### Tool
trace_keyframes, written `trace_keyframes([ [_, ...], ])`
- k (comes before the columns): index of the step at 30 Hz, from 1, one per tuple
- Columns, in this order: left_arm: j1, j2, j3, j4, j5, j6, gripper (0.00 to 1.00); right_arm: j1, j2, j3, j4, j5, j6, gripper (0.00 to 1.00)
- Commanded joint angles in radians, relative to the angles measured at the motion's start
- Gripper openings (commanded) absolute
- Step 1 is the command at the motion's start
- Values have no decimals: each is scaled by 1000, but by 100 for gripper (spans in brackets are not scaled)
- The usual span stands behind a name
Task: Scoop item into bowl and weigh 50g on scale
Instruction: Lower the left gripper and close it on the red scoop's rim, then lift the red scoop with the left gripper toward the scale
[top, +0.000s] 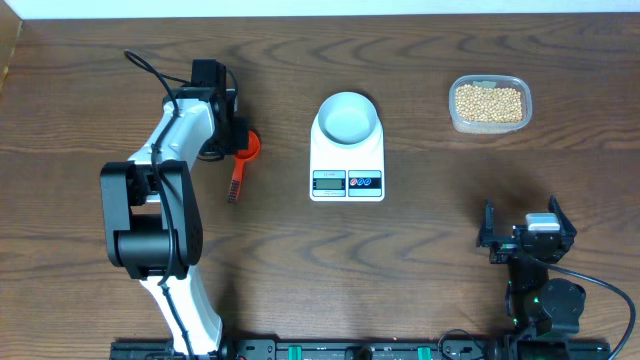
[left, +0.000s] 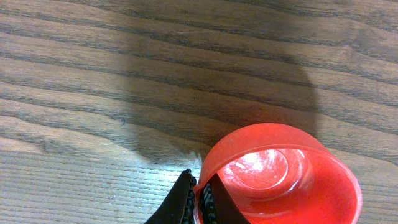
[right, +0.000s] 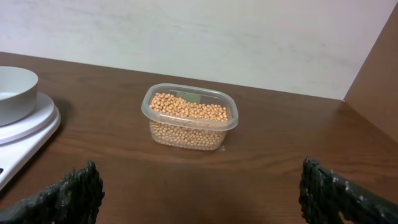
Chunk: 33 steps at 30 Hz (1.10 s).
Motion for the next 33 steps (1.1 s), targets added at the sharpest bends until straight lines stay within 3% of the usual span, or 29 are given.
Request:
trace_keyframes([
  [1, 6, -21, -12, 0, -2, -4, 7, 5, -3, -1, -4, 14, 11, 99],
  [25, 6, -404, -12, -91, -2, -26, 7, 5, -3, -1, -4, 14, 11, 99],
  [33, 6, -426, -12, -152, -2, -154, 7, 5, -3, -1, -4, 14, 11, 99],
])
